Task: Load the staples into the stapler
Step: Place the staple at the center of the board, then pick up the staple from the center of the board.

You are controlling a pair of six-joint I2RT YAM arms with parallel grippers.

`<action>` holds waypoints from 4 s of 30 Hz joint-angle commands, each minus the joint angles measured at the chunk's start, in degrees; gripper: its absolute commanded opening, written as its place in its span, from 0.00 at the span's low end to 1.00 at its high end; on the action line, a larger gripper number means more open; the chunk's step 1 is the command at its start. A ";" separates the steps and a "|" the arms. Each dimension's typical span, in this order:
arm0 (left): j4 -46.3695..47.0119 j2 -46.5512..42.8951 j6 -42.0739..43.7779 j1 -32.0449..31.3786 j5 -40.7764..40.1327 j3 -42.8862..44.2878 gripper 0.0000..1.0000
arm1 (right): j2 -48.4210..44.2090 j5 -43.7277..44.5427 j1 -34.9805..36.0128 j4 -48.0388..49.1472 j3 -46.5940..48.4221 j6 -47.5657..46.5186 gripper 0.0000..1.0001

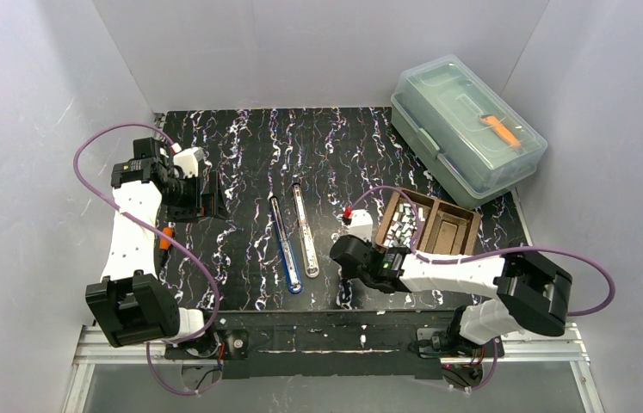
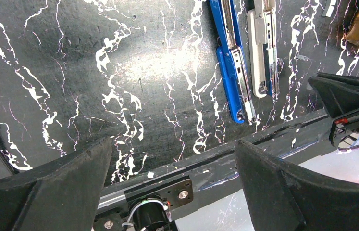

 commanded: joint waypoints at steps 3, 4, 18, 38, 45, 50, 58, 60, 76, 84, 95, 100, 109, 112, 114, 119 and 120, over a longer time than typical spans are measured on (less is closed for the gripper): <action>-1.35 -0.56 -0.21 0.42 1.21 0.77 0.99 | 2.93 -4.01 -0.64 3.61 1.04 -0.70 0.01; -1.35 -0.60 -0.05 0.39 1.16 0.72 0.99 | 3.01 -4.41 -0.64 3.65 1.03 -0.65 0.01; -1.18 -0.22 0.21 0.36 0.75 0.52 0.99 | 9.08 -9.66 -0.65 5.88 1.62 -0.84 0.02; -1.10 -0.82 0.29 0.40 0.88 -0.05 0.99 | 12.43 -8.09 -0.09 -6.95 11.03 -0.97 0.44; -1.13 -0.98 0.49 0.43 0.61 -0.19 0.99 | 14.11 -8.04 0.74 -7.52 13.20 -1.83 0.41; -1.07 -1.02 0.47 0.43 0.53 -0.32 0.99 | 14.34 -7.36 0.76 -8.24 13.62 -1.64 0.37; -1.03 -1.03 0.60 0.39 0.36 -0.16 0.99 | 16.08 -6.47 0.76 -9.73 14.87 -1.61 0.32; -0.98 -1.03 0.55 0.38 0.35 -0.17 0.99 | 16.56 -6.40 0.84 -10.31 15.42 -1.69 0.31; -0.98 -1.15 0.59 0.36 0.55 0.00 0.99 | 19.19 -6.99 1.05 -16.45 20.24 -2.11 0.24; -0.91 -1.39 0.45 0.41 0.72 0.30 0.99 | 18.71 -5.36 1.04 -19.96 23.61 -2.48 0.08; -0.94 -2.15 0.28 0.39 -0.14 -0.59 0.99 | 12.66 4.64 5.05 -16.47 29.87 -1.66 0.01; -0.60 -2.60 -0.52 0.58 -1.37 -0.67 0.99 | 16.11 10.31 8.40 -11.87 33.67 -2.02 0.01; -0.75 -1.70 -1.36 1.02 -1.39 -0.04 0.99 | 22.24 16.65 11.02 -1.22 35.15 -4.90 0.01; -0.76 -1.75 -1.55 1.06 -1.40 0.16 0.99 | 23.87 17.47 11.30 -0.48 35.32 -4.24 0.01; -0.78 -1.81 -1.48 1.10 -1.41 0.33 0.99 | 24.40 17.70 11.60 0.96 34.59 -4.07 0.01; -0.80 -1.71 -1.44 1.15 -1.59 0.02 0.99 | 25.53 17.52 11.92 4.14 32.45 -4.20 0.01; -0.81 -1.60 -1.41 1.16 -1.70 -0.03 0.99 | 25.67 17.51 11.92 4.32 32.36 -4.22 0.01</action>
